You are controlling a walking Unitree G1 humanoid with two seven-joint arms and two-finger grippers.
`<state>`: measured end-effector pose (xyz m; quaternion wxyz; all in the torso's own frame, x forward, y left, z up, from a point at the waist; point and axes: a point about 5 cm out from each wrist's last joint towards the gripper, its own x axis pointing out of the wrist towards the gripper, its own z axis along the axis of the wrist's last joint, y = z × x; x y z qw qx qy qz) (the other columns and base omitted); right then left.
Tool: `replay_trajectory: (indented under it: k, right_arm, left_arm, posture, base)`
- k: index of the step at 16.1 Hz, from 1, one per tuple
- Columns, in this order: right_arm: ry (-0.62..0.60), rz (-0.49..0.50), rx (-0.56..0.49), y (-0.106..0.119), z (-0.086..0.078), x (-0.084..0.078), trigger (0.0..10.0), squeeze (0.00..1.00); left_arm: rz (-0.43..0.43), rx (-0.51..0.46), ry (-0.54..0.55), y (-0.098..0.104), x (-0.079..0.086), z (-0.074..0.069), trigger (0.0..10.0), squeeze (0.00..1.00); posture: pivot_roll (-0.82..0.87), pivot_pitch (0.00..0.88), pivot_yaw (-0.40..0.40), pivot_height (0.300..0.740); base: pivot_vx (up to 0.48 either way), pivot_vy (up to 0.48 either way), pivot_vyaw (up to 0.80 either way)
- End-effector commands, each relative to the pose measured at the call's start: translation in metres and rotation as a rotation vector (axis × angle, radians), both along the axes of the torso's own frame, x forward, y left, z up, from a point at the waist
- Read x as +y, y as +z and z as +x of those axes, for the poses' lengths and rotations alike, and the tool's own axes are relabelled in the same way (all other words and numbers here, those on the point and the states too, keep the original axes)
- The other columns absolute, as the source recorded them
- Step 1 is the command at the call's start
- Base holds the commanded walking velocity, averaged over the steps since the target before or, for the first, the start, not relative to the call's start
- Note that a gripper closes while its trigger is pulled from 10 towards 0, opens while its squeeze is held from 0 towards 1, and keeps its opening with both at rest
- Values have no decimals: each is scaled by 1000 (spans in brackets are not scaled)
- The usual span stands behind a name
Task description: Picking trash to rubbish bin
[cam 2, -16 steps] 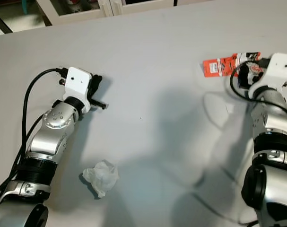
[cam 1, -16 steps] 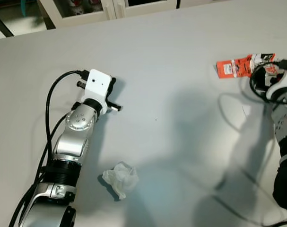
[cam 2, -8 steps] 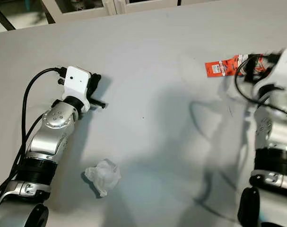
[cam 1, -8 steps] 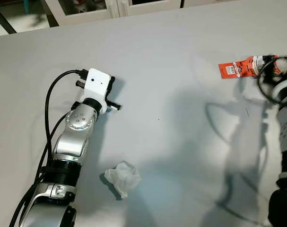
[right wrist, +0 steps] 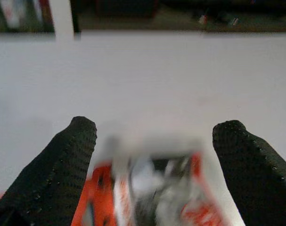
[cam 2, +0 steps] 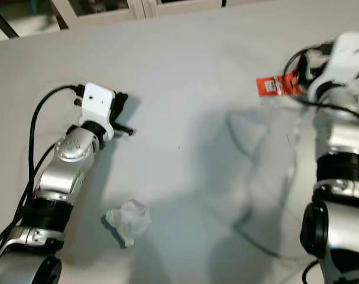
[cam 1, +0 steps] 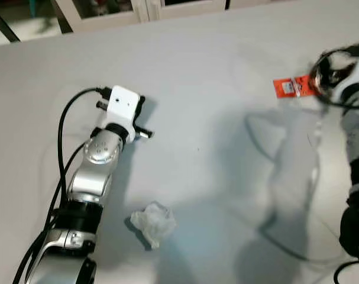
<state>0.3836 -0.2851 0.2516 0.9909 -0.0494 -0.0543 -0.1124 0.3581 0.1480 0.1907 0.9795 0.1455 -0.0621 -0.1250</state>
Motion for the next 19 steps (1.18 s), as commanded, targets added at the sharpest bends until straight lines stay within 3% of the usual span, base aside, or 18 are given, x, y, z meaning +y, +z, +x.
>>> replay_trajectory:
  k: [1, 5, 7, 11, 17, 18, 19]
  right_arm:
    - [15, 0, 59, -13, 3, 2, 10000, 0]
    - [54, 38, 173, -49, 4, 10, 10000, 0]
    - [59, 42, 182, -55, 1, 10, 10000, 0]
    - [61, 59, 164, -67, -18, 7, 10000, 0]
    - [28, 80, 119, -76, -79, 20, 10000, 0]
    - [-1, 33, 119, -73, -101, 27, 10000, 0]
    - [0, 52, 119, -73, -112, 32, 10000, 0]
  left_arm:
    - [10, 12, 9, -7, 2, -2, 10000, 0]
    - [17, 21, 9, -10, 3, -4, 10000, 0]
    - [18, 24, 9, -10, 3, -3, 10000, 0]
    - [11, 34, -13, -13, -5, -2, 10000, 0]
    - [-8, 37, -46, -11, -19, 7, 10000, 0]
    - [-10, 37, -54, -11, -23, 9, 10000, 0]
    - [-13, 38, -59, -12, -25, 10, 10000, 0]
  posture:
    - [323, 305, 80, 740]
    - [323, 310, 78, 740]
    - [323, 310, 78, 740]
    - [293, 293, 84, 740]
    - [225, 258, 110, 740]
    - [216, 249, 111, 740]
    - [195, 235, 113, 740]
  base:
    - [0, 0, 0]
    - [0, 0, 0]
    - [0, 0, 0]
    - [0, 0, 0]
    - [0, 0, 0]
    - [0, 0, 0]
    - [0, 0, 0]
